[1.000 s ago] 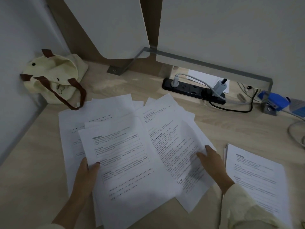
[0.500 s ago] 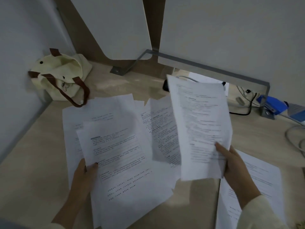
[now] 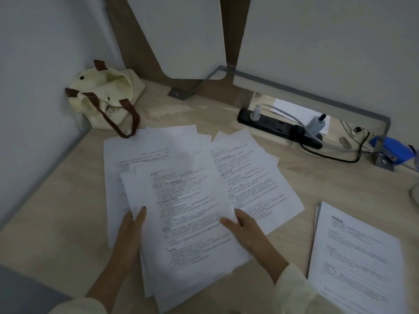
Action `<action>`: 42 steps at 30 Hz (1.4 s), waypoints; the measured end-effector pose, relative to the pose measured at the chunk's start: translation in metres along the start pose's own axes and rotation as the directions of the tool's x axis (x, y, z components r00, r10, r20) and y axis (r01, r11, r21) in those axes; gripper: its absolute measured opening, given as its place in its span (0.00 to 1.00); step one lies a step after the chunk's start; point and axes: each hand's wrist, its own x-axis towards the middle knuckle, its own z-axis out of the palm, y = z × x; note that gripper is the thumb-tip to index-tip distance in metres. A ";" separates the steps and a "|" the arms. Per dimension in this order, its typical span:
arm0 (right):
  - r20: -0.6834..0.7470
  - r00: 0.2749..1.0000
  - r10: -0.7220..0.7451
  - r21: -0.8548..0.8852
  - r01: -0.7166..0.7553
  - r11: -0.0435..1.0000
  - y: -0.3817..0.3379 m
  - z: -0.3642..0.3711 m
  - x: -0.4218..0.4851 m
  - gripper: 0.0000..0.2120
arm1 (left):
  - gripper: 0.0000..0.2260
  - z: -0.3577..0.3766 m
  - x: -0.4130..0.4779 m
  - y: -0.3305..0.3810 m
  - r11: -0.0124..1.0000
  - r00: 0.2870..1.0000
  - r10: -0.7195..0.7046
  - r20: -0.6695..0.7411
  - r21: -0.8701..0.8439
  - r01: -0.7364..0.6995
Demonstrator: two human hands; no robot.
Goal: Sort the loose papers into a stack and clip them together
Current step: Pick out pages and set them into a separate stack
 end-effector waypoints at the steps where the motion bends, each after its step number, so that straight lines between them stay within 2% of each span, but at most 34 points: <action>1: -0.062 0.998 -0.002 -0.013 0.001 1.000 0.001 -0.005 0.005 0.13 | 0.17 -0.001 0.000 -0.003 0.999 1.000 0.025 0.018 0.039 -0.026; 2: -0.172 0.985 0.002 -0.031 -0.008 0.999 0.002 -0.014 0.010 0.15 | 0.17 -0.003 0.000 -0.005 0.997 0.999 0.037 0.034 0.066 -0.040; 4: -0.430 0.903 -0.013 -0.136 -0.050 0.989 0.007 -0.043 0.023 0.20 | 0.17 -0.006 0.001 -0.009 0.994 0.998 0.042 0.043 0.100 -0.046; 6: -0.556 0.831 0.014 -0.240 -0.177 0.954 0.012 -0.074 0.032 0.25 | 0.17 -0.008 0.003 -0.009 0.991 0.999 0.037 0.024 0.130 -0.039; 8: -0.564 0.824 0.055 -0.327 -0.283 0.901 0.015 -0.095 0.037 0.31 | 0.17 -0.007 0.005 -0.010 0.990 0.999 0.035 0.012 0.137 -0.037; 11: -0.504 0.861 0.067 -0.415 -0.309 0.856 0.017 -0.107 0.043 0.37 | 0.17 -0.007 0.005 -0.009 0.988 1.000 0.026 -0.008 0.152 -0.024; 15: -0.514 0.857 0.049 -0.494 -0.342 0.800 0.019 -0.108 0.047 0.38 | 0.17 -0.009 0.009 -0.010 0.981 0.999 0.020 -0.050 0.194 -0.010; 19: -0.517 0.855 0.046 -0.490 -0.339 0.803 0.023 -0.109 0.048 0.31 | 0.17 -0.011 0.011 -0.011 0.970 0.996 0.022 -0.089 0.241 0.001; 24: -0.536 0.843 0.042 -0.352 -0.268 0.897 0.023 -0.101 0.039 0.22 | 0.17 -0.011 0.010 -0.012 0.969 0.995 0.012 -0.096 0.248 0.012; 28: -0.507 0.853 -0.125 -0.505 -0.176 0.845 0.028 -0.093 0.028 0.15 | 0.17 -0.013 0.011 -0.014 0.973 0.996 -0.008 -0.087 0.231 0.028; 32: -0.581 0.803 -0.133 -0.392 -0.132 0.911 0.026 -0.091 0.022 0.14 | 0.17 -0.013 0.010 -0.015 0.974 0.997 -0.003 -0.082 0.224 0.021; 36: -0.685 0.728 -0.014 -0.159 -0.130 0.979 0.018 -0.105 0.012 0.13 | 0.16 -0.012 0.006 -0.012 0.971 0.997 0.028 -0.075 0.237 -0.010; 39: -0.744 0.665 0.063 0.018 -0.075 0.997 0.011 -0.118 0.001 0.14 | 0.15 -0.010 0.001 -0.006 0.972 0.996 0.067 -0.056 0.230 -0.053; 42: -0.761 0.648 0.039 0.029 -0.025 0.999 0.003 -0.127 -0.014 0.18 | 0.14 -0.009 0.001 -0.003 0.975 0.997 0.071 -0.041 0.213 -0.060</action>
